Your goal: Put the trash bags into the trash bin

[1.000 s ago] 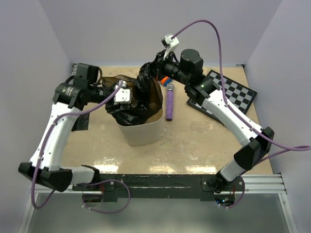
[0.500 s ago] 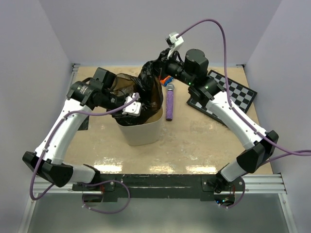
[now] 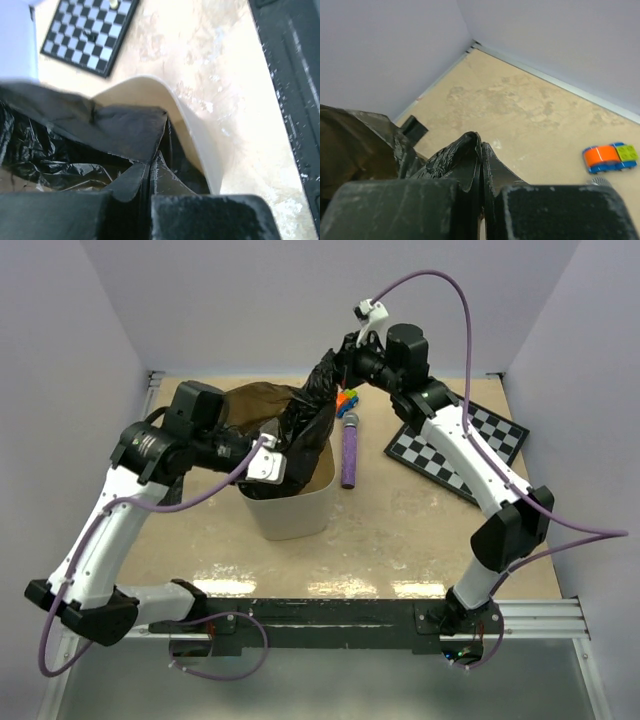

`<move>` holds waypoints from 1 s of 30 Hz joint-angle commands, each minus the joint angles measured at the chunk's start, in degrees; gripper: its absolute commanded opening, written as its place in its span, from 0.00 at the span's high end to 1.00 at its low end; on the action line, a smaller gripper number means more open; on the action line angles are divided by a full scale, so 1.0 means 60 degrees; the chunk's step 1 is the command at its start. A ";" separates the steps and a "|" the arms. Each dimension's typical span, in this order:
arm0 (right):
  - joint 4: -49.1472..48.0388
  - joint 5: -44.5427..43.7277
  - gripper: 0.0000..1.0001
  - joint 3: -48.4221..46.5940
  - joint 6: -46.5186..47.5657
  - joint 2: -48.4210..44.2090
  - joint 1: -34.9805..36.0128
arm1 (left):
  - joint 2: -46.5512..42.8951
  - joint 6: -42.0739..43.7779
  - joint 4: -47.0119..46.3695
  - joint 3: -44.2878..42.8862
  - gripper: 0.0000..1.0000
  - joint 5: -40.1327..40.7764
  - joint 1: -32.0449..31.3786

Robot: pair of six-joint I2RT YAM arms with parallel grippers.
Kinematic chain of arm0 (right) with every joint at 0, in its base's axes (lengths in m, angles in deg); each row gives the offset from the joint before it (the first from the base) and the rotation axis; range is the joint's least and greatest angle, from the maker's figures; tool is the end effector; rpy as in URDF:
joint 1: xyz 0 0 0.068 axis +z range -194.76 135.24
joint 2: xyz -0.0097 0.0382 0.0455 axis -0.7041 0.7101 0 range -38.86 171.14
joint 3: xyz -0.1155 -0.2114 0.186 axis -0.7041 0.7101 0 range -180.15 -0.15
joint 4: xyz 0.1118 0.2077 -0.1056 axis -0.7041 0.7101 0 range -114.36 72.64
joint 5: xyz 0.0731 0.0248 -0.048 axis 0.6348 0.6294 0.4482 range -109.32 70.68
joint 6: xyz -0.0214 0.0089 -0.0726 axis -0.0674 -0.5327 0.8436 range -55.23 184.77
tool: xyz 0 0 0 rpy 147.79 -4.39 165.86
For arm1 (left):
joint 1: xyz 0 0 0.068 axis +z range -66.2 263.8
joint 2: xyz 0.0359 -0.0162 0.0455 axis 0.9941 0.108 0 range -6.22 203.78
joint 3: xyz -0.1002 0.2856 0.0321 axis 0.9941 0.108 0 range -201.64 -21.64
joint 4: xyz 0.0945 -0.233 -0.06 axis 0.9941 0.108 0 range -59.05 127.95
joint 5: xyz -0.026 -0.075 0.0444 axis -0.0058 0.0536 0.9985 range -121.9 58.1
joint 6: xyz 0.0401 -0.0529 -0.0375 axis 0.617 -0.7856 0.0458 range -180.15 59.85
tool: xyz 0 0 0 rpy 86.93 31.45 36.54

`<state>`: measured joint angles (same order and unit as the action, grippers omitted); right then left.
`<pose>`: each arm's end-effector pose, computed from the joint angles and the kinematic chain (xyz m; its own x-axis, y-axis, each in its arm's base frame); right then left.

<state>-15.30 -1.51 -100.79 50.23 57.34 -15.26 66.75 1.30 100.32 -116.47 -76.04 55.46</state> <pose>0.3588 0.2258 0.4758 -0.2523 0.1320 -0.9586 -0.6929 0.6668 0.2742 0.1693 -0.1424 0.4539 0.3527 0.5261 -0.7739 0.9308 -0.1123 0.3479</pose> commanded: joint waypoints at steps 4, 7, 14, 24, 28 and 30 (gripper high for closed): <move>0.0951 0.0431 1.00 -0.0762 0.0198 -0.0388 -0.0389 | -0.0356 -0.1613 -0.1831 0.0775 1.00 -0.0963 -0.0711; 0.0819 0.0519 1.00 -0.0206 -0.0036 -0.0871 -0.0390 | 0.0039 -0.1789 -0.2375 0.0527 1.00 -0.1007 -0.0916; 0.0512 0.0503 1.00 0.0674 -0.0022 -0.1591 -0.0404 | -0.0251 -0.1380 -0.1426 0.0437 1.00 -0.0306 -0.0975; 0.0496 0.1090 1.00 -0.0554 0.0110 0.0151 -0.0375 | -0.1600 -0.2579 0.0375 0.0453 1.00 -0.0639 -0.0975; 0.0848 0.1062 1.00 -0.0864 -0.0022 0.0285 -0.0375 | -0.1833 -0.3356 0.0583 0.1110 1.00 -0.1124 -0.0975; 0.1038 0.0988 1.00 -0.0514 -0.0022 -0.0152 -0.0375 | -0.2009 -0.3488 0.0481 0.1710 1.00 -0.1183 -0.0961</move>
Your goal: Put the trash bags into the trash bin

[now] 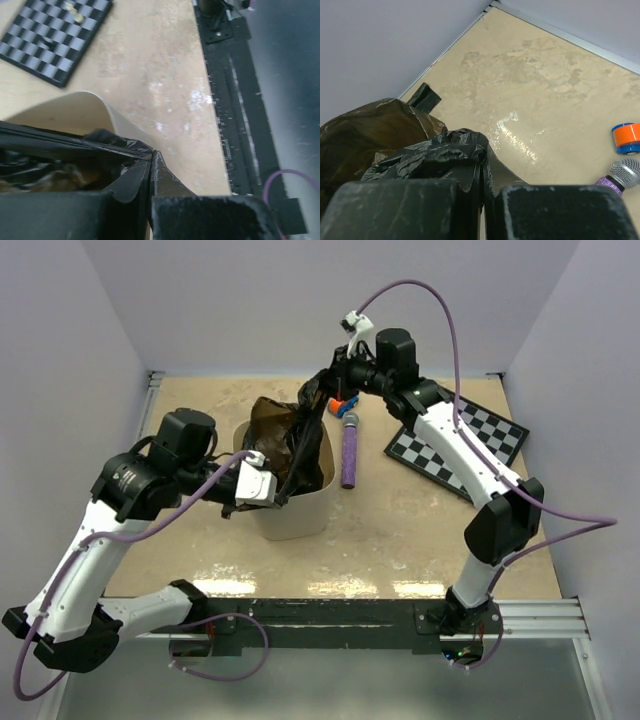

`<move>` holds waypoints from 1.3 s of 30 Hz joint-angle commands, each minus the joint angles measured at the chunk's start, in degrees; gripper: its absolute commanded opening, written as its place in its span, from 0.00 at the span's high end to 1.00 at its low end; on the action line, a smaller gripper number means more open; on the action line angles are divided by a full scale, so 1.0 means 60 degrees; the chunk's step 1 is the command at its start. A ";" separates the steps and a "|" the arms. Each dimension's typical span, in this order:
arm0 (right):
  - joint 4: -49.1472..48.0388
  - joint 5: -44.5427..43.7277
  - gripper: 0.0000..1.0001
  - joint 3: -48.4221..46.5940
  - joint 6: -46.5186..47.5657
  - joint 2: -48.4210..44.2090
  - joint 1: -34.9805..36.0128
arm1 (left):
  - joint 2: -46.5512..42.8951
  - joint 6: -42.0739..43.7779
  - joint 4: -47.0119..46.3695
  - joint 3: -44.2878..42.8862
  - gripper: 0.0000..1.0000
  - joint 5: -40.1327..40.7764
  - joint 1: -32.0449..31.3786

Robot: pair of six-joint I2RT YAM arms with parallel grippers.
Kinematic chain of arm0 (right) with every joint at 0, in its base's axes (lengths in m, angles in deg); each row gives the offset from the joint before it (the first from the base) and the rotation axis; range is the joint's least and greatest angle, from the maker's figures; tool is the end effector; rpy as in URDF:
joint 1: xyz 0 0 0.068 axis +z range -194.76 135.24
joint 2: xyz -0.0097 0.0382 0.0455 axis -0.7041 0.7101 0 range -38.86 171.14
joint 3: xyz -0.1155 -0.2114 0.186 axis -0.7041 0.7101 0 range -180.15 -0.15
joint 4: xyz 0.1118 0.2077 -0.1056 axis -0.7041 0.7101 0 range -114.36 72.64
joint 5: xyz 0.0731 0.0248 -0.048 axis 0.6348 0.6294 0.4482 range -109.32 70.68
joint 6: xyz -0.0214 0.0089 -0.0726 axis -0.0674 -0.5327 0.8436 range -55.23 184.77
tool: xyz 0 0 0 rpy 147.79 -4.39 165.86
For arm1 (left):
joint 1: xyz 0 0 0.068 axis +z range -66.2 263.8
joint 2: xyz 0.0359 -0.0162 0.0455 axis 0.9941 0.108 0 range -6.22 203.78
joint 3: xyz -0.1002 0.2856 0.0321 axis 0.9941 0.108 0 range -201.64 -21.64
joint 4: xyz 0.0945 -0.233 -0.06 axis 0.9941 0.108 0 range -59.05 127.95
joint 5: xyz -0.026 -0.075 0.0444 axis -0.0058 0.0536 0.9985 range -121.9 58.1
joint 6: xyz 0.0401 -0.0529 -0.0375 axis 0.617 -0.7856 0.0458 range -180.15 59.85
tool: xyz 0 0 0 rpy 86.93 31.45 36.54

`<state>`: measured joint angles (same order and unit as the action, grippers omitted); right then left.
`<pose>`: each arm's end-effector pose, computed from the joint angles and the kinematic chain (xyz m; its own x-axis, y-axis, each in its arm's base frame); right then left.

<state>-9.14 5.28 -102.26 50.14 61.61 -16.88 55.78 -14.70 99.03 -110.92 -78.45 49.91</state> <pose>0.3788 0.2309 0.4407 -0.3987 0.0491 -0.9158 -0.7049 0.6224 0.3402 0.1049 -0.1269 0.4620 0.2178 0.4441 -0.8691 0.9756 -0.0741 0.2067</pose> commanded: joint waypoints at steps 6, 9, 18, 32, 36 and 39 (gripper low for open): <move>0.0378 -0.0189 1.00 0.1969 0.0022 -0.2722 -0.0105 | -0.0781 -0.2255 -0.1235 0.2192 1.00 -0.0841 -0.0050; 0.0349 -0.0305 1.00 0.2938 0.0022 -0.3354 -0.0106 | -0.0724 -0.3047 -0.2158 0.2632 1.00 -0.1162 -0.0050; 0.0260 -0.1052 1.00 0.4009 0.0549 -0.3443 -0.0120 | -0.0620 -0.2995 -0.2485 0.3789 1.00 -0.0594 -0.0094; -0.0163 -0.1566 1.00 0.5298 0.0769 -0.2917 -0.0149 | -0.1514 -0.2609 -0.3742 0.5781 1.00 0.3592 -0.0079; -0.0383 -0.1201 1.00 0.5240 0.0564 -0.2595 -0.0149 | -0.1909 -0.2844 -0.3876 0.6002 0.88 0.4608 -0.0050; -0.0603 -0.0747 1.00 0.5196 0.0316 -0.2535 -0.0149 | -0.2348 -0.2727 -0.3277 0.5827 0.63 0.4419 -0.0050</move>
<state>-8.50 -1.99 -70.74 53.42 46.68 -17.38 45.53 -29.87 77.80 -75.36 -56.09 49.60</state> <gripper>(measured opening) 0.007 0.266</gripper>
